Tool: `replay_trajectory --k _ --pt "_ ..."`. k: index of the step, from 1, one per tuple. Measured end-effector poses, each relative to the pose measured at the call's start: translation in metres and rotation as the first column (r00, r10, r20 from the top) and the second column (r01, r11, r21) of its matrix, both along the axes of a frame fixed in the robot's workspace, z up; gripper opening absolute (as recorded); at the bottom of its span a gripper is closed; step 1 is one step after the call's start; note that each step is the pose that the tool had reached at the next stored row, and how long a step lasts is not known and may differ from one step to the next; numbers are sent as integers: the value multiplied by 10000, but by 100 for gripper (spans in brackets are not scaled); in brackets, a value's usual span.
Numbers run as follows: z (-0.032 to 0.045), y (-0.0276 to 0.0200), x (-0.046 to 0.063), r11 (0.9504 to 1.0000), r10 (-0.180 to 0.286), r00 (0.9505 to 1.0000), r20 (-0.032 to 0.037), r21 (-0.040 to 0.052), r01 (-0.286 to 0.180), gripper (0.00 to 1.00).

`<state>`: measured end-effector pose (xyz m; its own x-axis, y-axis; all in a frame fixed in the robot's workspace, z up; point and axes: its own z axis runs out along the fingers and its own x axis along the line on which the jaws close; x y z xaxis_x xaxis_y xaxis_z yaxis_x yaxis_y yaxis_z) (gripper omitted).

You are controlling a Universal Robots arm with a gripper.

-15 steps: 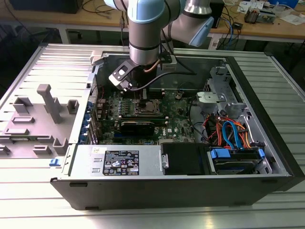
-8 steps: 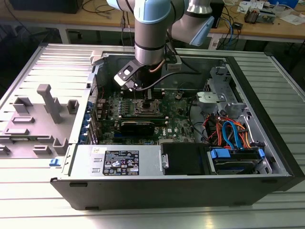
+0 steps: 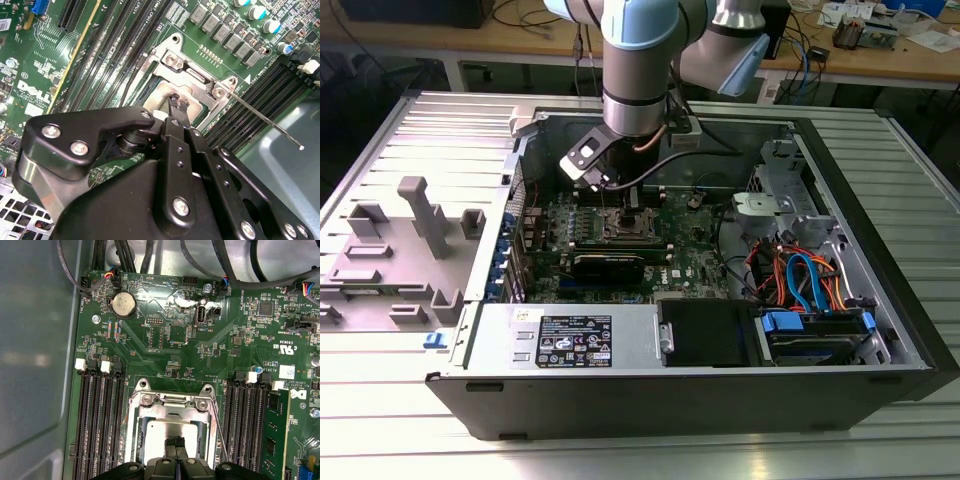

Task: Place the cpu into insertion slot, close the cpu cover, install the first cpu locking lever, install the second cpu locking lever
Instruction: 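Install the first cpu locking lever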

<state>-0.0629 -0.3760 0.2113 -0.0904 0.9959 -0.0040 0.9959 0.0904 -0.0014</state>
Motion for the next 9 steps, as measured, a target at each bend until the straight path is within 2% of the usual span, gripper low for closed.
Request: replay_trajectory --k 5,8,9 --pt "32 1 1 10000 0 10000 0 1 0 11" --pt "116 0 1 10000 -1 10000 0 0 1 11" --pt "173 0 0 10000 -1 10000 0 0 1 11"
